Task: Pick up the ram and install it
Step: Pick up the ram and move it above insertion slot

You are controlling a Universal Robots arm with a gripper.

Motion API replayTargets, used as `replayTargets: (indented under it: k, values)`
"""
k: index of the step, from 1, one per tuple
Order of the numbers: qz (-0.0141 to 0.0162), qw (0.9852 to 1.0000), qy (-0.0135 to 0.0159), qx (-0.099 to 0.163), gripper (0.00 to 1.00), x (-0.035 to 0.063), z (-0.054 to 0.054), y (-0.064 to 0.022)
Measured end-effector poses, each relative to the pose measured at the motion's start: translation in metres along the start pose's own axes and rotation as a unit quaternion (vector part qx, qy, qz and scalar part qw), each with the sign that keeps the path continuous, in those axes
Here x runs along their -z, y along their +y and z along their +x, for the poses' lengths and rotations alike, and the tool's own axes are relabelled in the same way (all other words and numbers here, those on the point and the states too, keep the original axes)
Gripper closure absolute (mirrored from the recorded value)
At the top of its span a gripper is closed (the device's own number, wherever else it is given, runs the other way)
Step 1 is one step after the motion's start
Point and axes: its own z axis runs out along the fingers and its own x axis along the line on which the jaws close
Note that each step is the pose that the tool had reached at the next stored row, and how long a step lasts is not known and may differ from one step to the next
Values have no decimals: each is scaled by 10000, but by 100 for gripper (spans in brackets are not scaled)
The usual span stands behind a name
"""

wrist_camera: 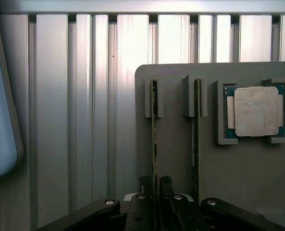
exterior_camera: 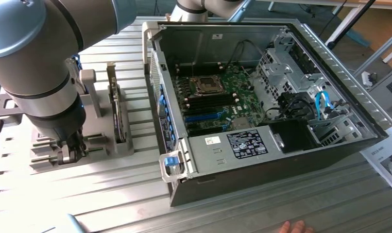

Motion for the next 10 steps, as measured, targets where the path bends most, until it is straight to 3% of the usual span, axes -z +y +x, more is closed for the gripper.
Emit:
replayTargets:
  k: [10]
  values:
    - [0, 10000, 0, 0, 79, -1, -7, -1]
